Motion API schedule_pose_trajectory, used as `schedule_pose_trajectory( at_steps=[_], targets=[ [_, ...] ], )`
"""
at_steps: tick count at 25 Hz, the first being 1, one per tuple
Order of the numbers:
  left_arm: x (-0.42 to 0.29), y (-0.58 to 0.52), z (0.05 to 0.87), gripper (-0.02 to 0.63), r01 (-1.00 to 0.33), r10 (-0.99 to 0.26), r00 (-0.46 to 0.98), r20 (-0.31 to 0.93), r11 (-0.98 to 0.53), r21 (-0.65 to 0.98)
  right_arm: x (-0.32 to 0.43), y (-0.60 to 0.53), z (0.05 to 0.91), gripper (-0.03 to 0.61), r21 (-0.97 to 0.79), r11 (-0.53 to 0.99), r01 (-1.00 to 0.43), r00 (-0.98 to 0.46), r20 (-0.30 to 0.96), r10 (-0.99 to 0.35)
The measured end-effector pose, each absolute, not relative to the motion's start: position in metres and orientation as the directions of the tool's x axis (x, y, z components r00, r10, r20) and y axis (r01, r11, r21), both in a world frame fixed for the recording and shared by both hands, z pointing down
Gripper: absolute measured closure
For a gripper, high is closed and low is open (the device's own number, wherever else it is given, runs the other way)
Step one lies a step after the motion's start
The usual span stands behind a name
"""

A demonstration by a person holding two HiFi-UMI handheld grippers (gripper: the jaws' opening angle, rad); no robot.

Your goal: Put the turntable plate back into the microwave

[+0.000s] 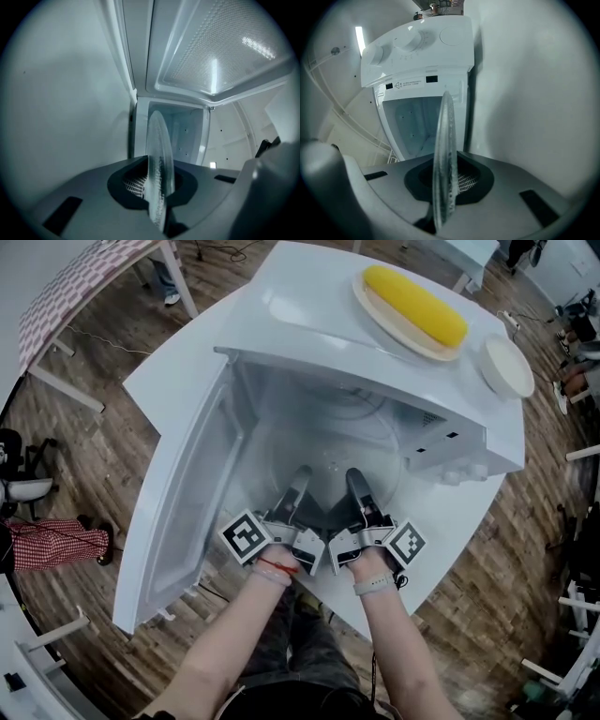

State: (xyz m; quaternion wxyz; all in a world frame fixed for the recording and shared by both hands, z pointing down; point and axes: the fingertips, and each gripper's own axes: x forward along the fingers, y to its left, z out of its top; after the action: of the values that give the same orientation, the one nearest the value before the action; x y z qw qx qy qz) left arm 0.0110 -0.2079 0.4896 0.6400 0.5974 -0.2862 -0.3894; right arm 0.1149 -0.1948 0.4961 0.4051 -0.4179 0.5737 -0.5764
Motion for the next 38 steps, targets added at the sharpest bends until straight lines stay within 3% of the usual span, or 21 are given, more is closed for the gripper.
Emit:
schedule_pose_trajectory(
  at_steps=[38],
  targets=[
    [0.004,-0.225,0.488,0.580,0.158,-0.845,0.522,-0.115,-0.037,0.987,0.115,-0.226,0.497,0.537,-0.999,-0.030,-0.016,-0.279,0.033,-0.960]
  ],
)
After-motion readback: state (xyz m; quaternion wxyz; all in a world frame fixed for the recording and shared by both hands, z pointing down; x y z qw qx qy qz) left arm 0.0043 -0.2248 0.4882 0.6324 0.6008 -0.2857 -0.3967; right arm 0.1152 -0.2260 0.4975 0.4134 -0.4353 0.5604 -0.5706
